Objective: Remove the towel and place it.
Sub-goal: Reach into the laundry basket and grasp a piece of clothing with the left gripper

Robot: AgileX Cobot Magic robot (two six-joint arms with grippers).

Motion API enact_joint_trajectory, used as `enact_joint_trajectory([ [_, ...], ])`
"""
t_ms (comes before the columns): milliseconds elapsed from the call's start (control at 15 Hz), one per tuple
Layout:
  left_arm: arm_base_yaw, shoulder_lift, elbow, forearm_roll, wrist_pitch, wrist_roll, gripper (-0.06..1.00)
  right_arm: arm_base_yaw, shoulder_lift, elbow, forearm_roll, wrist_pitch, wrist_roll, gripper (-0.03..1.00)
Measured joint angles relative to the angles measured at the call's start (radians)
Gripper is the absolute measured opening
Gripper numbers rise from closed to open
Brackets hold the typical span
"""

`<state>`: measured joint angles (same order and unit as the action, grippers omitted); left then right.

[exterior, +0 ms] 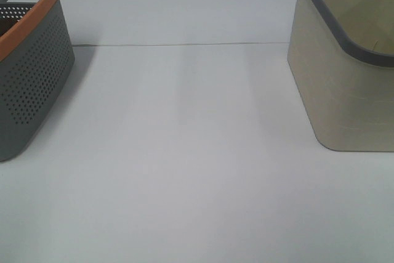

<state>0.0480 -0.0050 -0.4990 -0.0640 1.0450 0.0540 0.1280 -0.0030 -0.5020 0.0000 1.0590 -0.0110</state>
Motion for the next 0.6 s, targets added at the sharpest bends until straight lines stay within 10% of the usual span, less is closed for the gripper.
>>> enact_joint_trajectory([
  [600, 0.000, 0.050, -0.052, -0.001, -0.027, 0.000, 0.75, 0.000, 0.000, 0.000, 0.000, 0.000, 0.000, 0.76],
])
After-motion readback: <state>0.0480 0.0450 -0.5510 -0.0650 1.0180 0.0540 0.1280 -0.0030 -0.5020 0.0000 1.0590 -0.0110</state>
